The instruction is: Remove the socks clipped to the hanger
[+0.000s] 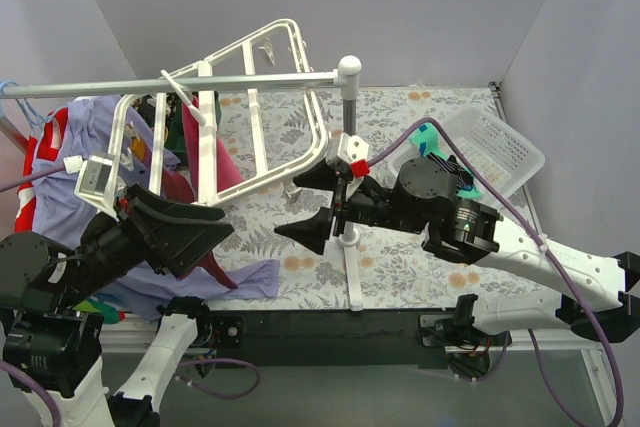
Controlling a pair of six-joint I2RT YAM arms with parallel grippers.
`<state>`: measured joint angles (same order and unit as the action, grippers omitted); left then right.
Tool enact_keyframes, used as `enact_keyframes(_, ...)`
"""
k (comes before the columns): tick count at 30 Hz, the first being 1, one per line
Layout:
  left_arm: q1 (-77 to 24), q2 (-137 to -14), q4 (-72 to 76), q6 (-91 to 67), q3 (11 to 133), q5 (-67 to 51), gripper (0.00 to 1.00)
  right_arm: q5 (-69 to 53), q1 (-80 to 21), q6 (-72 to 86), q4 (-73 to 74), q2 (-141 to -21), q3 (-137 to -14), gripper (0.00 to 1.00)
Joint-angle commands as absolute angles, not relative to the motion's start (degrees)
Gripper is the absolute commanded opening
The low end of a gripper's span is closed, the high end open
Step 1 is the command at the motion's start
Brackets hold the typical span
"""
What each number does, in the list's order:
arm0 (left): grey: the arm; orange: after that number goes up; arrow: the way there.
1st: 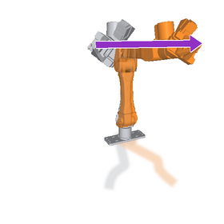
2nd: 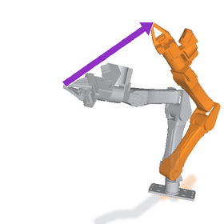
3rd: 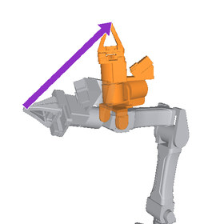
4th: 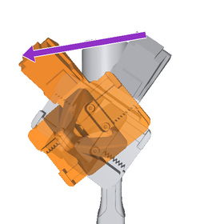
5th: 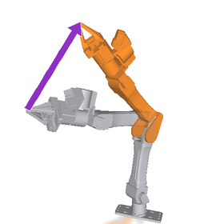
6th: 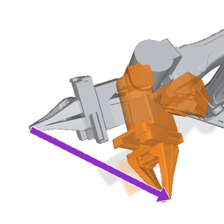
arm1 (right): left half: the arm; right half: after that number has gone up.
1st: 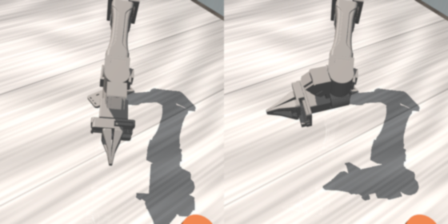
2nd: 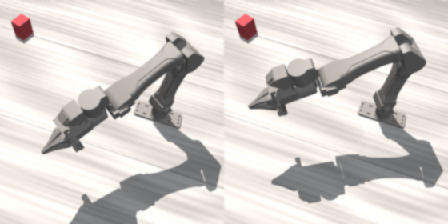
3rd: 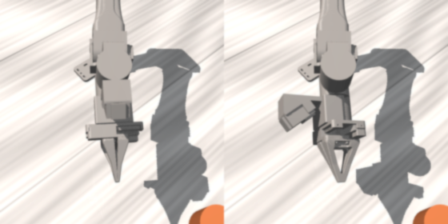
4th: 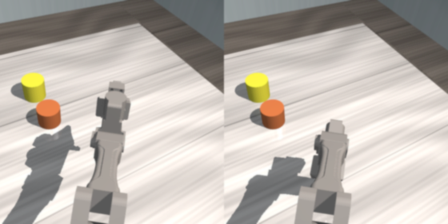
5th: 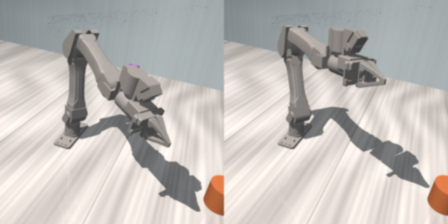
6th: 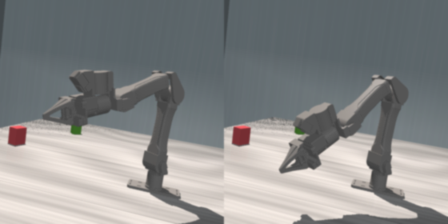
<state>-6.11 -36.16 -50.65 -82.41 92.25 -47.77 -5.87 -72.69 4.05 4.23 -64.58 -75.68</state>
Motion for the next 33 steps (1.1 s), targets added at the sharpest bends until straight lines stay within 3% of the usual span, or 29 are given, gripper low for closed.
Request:
enact_keyframes(1, -5.5, -36.4, -50.7, -82.4, 92.8, -48.3, 0.59, 3.0, -73.7, 2.9, -6.4, -64.2, -77.8, 0.89)
enact_keyframes(7, -5.4, -36.5, -50.8, -82.3, 92.5, -48.3, 0.59, 2.6, -73.7, 4.1, -11.1, -63.9, -76.9, 0.71)
enact_keyframes(13, -5.4, -36.4, -50.7, -82.4, 92.5, -48.6, 0.59, 3.0, -73.7, 5.2, -12.2, -64.5, -77.1, 0.39)
enact_keyframes(14, -5.4, -36.4, -50.8, -82.4, 92.6, -48.6, 0.59, 3.8, -73.7, 5.4, -12.1, -64.6, -77.1, 0.27)
enact_keyframes(15, -5.4, -36.4, -50.8, -82.4, 92.8, -48.7, 0.59, 4.5, -73.7, 5.6, -12.1, -64.5, -76.9, 0.22)
enact_keyframes(20, -5.3, -36.7, -52.1, -81.9, 96.1, -49.0, 0.60, 6.5, -73.2, 6.1, -11.4, -63.3, -75.6, 0.03)
enact_keyframes(33, -5.4, -37.3, -59.8, -79.8, 103.1, -46.8, 0.59, -9.0, -58.7, 14.8, -5.0, -65.8, -78.2, 0.02)
